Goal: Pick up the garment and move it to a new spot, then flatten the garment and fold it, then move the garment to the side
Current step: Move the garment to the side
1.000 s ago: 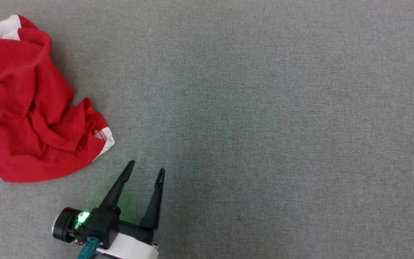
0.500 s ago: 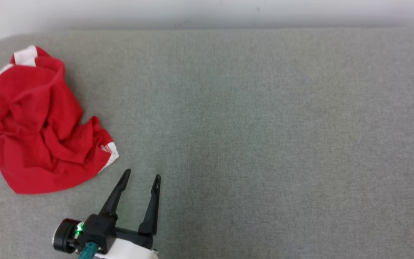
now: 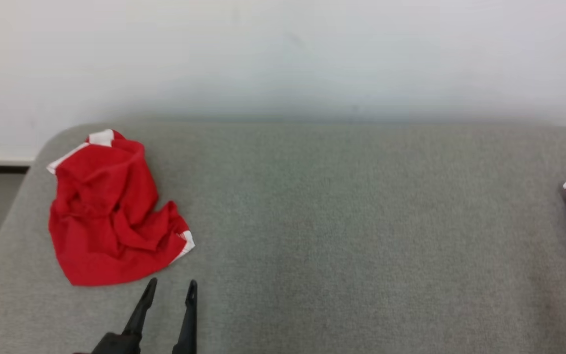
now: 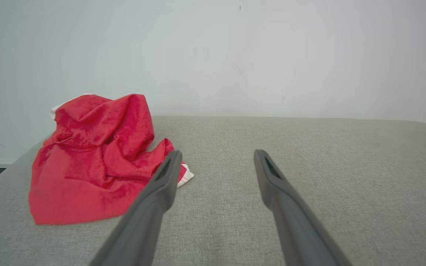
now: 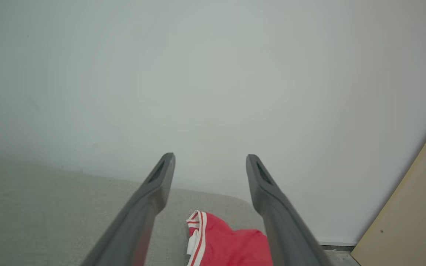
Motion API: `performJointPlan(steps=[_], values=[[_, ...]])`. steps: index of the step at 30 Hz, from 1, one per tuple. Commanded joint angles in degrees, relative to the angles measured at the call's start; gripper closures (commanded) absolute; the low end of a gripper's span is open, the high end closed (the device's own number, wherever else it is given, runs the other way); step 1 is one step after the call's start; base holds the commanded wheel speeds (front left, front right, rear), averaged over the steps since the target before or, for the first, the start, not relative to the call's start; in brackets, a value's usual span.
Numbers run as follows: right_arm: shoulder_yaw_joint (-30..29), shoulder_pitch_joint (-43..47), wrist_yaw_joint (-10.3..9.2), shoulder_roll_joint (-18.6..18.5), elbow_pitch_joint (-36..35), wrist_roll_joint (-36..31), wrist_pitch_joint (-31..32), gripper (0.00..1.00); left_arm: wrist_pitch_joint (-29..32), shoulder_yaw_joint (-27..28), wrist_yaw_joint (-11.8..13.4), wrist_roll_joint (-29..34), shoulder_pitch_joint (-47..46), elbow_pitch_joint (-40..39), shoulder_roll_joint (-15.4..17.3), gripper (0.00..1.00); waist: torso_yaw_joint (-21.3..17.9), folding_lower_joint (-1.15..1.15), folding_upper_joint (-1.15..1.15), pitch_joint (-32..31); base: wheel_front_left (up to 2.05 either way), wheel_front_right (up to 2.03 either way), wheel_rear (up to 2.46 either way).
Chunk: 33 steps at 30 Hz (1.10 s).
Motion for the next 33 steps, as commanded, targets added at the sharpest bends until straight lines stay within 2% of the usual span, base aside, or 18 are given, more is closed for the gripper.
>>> performJointPlan(steps=[1, 7, 13, 21, 33], values=[[0.45, 3.54, -0.12, 1.6, -2.7, 0.6, 0.04, 0.0, 0.01, 0.5, -0.03, -0.56, 1.42, 0.16, 0.09, 0.0, 1.09, 0.01, 0.0, -3.09, 0.0, 0.0, 0.0], [3.5, 13.38, -0.12, 8.01, -9.55, 0.12, 0.05, 0.0, 0.01, 1.62, -0.59, 0.22, 3.05, 0.71, 0.0, 0.0, 0.79, 0.01, 0.0, -4.96, 0.0, 0.0, 0.0], [7.51, 18.84, -0.12, 11.56, -9.67, 0.65, 0.05, 0.0, 0.01, 2.9, -0.92, 0.8, 3.94, 0.89, -0.04, 0.0, -1.23, 0.01, 0.0, -5.43, 0.0, 0.0, 0.0], [9.19, 22.55, -0.12, 13.22, -7.05, -0.04, 0.04, 0.0, 0.01, 3.01, -1.36, 0.76, 4.99, 1.65, -0.13, 0.0, -3.38, 0.01, 0.0, -6.84, 0.0, 0.0, 0.0], [9.64, 22.98, -0.12, 13.52, -4.99, 1.17, 0.04, 0.0, 0.01, 2.36, -1.55, 0.98, 5.21, 2.14, -0.22, 0.0, -3.62, 0.01, 0.0, -7.66, 0.0, 0.0, 0.0]])
